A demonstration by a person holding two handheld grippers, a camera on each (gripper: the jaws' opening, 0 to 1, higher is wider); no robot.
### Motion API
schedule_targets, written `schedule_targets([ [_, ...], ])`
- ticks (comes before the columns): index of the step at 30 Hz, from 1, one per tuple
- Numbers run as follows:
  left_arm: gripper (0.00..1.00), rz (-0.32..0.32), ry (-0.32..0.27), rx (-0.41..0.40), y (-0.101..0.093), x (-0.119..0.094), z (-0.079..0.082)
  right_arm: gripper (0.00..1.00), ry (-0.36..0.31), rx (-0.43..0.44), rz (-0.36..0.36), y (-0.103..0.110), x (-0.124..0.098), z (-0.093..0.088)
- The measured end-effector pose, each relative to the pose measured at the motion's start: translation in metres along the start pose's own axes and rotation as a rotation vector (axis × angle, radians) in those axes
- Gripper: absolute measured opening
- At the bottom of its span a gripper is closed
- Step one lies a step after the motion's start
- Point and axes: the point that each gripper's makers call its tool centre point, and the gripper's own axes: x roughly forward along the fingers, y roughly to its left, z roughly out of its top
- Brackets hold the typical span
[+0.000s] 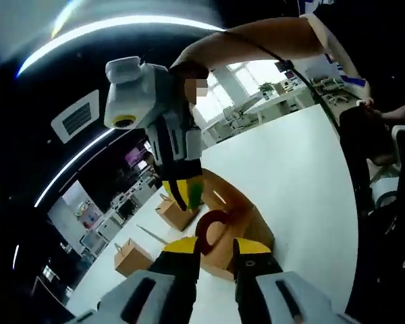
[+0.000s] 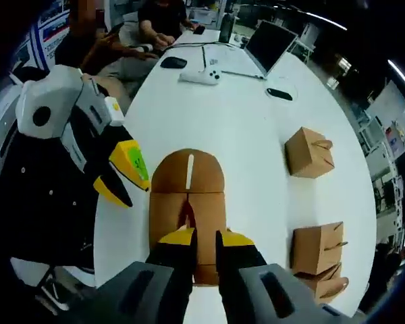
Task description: Pick up one paper box from the group, open the paper box, and remove the item inside
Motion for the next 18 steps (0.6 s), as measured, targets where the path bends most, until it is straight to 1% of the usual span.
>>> schedule_targets([
  [3, 0.21, 0.003, -0.005, -0.007, 0.001, 0.001, 0.0, 0.12, 0.004, -0.014, 0.022, 0.002, 0.003, 0.003],
  [9, 0.21, 0.005, -0.006, -0.012, 0.002, 0.001, -0.001, 0.11, 0.056, -0.044, 0.051, 0.005, 0.009, -0.001],
  [13, 0.21, 0.007, -0.008, -0.014, 0.002, 0.001, -0.001, 0.1, 0.087, -0.068, 0.05, 0.004, 0.013, -0.003],
  [15, 0.21, 0.005, -0.008, -0.017, 0.002, 0.001, -0.002, 0.08, 0.112, -0.084, 0.053, 0.005, 0.015, -0.005],
  [18, 0.21, 0.004, -0.009, -0.018, 0.002, 0.001, -0.001, 0.03, 0.135, -0.084, 0.061, 0.006, 0.018, -0.004],
])
